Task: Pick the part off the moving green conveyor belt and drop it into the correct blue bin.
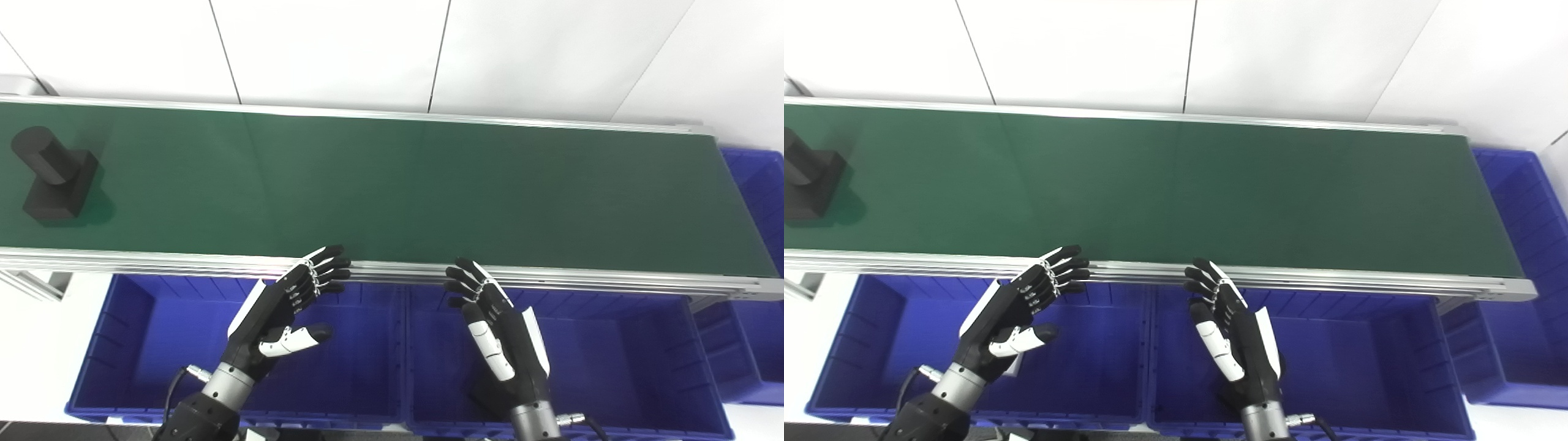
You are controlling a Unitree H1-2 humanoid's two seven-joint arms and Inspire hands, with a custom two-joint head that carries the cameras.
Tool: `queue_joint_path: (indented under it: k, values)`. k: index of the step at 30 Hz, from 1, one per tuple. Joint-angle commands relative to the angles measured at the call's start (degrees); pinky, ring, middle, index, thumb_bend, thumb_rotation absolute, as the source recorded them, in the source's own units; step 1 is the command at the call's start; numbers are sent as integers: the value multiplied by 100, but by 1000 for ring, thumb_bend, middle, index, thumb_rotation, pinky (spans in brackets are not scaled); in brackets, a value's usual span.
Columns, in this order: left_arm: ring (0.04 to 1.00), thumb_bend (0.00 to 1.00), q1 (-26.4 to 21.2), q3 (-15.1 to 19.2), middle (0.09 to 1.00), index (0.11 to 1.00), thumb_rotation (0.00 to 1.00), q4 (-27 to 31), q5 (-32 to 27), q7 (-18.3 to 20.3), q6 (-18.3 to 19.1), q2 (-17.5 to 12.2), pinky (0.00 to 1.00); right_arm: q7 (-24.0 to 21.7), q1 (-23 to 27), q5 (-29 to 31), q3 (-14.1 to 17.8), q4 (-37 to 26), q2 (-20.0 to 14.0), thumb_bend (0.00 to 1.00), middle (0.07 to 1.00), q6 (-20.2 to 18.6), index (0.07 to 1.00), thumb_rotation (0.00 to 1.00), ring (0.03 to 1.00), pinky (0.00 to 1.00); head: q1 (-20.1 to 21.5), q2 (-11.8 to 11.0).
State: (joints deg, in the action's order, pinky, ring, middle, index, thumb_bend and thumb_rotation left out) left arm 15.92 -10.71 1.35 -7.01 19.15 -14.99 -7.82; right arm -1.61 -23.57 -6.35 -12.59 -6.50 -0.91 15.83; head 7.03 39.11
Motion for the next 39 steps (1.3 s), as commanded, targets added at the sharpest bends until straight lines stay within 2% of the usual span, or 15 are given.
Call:
queue_joint_path:
  k: [1,14,21,33,39]
  values:
    - [808,884,-52,-1,836,871,539,88,-56,37,-228,-15,770,-2,-5,43,8,-97,28,527,824,310,867,823,790,717,-3,-3]
    - [806,888,-44,-7,834,870,531,91,-66,37,-203,-7,771,-20,-7,82,12,-95,10,536,828,318,868,826,795,721,-40,-19]
    - [804,881,-53,-35,835,868,519,90,-51,34,-191,18,766,-33,13,129,36,-62,-11,549,829,341,870,833,796,722,-215,-92]
    - [817,901,-112,-221,851,885,543,180,64,131,-125,-1,778,-92,81,277,107,151,-136,512,841,500,882,857,808,737,-994,-386]
    - [810,933,-174,-238,837,883,552,108,127,72,-133,38,774,-86,152,320,158,347,-193,502,848,626,890,892,814,741,-1485,-657]
